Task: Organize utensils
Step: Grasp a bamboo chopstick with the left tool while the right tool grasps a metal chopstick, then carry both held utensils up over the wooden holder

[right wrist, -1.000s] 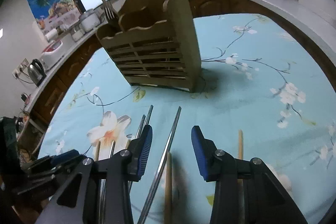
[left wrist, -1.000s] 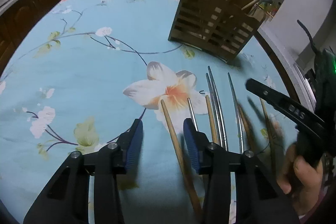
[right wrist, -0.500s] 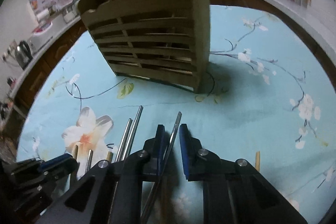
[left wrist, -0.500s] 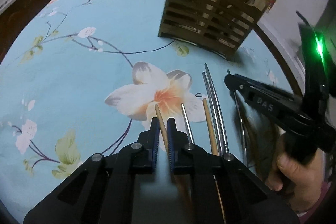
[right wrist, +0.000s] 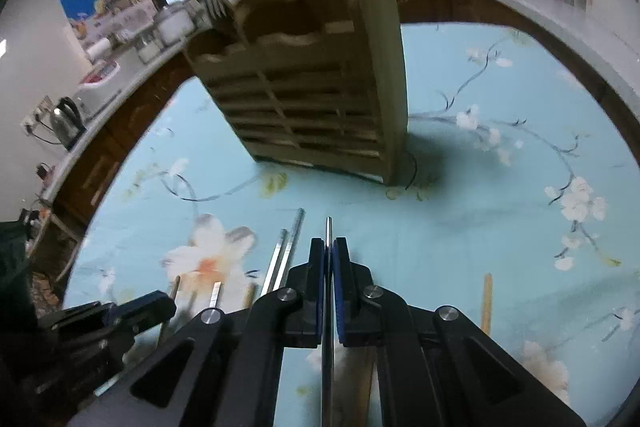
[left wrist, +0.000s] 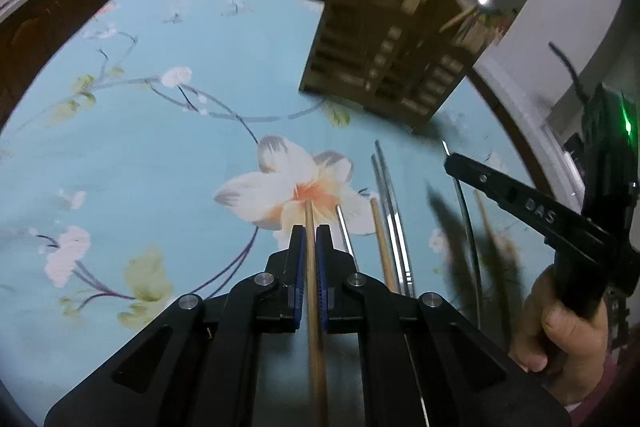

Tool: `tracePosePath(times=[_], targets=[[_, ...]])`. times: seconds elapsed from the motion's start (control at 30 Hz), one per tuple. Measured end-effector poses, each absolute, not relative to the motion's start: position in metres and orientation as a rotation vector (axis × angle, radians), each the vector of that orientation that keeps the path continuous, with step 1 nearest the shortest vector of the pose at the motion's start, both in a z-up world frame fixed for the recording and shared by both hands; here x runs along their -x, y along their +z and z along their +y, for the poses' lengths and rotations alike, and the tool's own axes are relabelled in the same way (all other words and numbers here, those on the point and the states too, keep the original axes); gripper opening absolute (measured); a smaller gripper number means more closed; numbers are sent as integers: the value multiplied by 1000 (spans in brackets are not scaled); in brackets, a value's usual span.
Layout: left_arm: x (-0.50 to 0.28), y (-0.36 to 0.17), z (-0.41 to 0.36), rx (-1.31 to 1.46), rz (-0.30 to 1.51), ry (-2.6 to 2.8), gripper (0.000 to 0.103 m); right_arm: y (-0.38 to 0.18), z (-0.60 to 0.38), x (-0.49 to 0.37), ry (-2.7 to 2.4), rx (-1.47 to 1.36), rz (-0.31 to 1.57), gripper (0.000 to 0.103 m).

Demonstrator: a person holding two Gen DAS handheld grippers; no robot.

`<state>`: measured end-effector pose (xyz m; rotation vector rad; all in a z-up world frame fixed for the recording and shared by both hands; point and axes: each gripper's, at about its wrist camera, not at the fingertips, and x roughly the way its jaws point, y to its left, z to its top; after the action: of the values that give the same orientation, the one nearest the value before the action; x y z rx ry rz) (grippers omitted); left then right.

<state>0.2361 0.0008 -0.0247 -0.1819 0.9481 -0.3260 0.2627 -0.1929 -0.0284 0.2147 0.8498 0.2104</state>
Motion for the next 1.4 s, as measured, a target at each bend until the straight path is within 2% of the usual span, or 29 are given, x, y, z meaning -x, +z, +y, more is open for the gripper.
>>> tracePosePath(times=[0.6, 0.97, 1.4], targets=[[-175, 91, 38, 250, 659, -388, 4, 86, -218, -185, 267, -298, 564, 4], [-164, 116, 40, 239, 590, -407, 4, 119, -223, -172, 269, -280, 461, 4], [-172, 133, 40, 237, 539, -412, 4, 126, -229, -176, 264, -286, 442, 4]])
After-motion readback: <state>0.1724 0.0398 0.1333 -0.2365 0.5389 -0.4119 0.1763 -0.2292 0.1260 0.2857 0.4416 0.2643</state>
